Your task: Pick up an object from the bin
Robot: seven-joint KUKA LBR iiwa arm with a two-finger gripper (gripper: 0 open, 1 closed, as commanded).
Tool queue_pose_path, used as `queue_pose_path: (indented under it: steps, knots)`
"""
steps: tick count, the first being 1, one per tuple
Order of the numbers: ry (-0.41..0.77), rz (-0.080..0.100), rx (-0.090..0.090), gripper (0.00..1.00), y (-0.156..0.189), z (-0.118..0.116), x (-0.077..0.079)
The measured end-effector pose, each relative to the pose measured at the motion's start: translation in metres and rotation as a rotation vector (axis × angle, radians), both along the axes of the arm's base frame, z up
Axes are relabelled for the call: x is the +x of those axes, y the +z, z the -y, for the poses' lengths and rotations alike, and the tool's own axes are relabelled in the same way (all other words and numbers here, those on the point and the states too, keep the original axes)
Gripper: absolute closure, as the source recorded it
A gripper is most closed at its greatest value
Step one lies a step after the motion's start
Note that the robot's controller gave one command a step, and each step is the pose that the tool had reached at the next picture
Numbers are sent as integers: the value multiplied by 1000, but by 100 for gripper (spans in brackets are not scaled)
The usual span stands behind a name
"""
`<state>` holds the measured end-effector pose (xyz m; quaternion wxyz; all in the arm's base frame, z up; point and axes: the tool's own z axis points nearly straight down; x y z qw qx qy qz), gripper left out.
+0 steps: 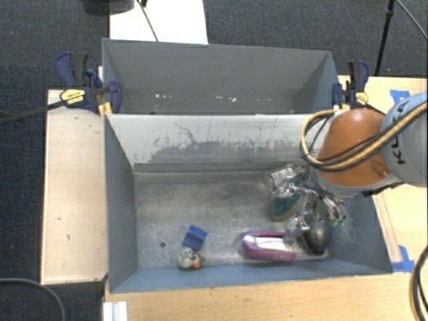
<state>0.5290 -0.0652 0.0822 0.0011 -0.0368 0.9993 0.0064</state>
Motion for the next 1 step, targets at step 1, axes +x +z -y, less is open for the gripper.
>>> queue_pose_path:
  steps: [1]
  knots:
    - [517,9,-15,100,121,14,24]
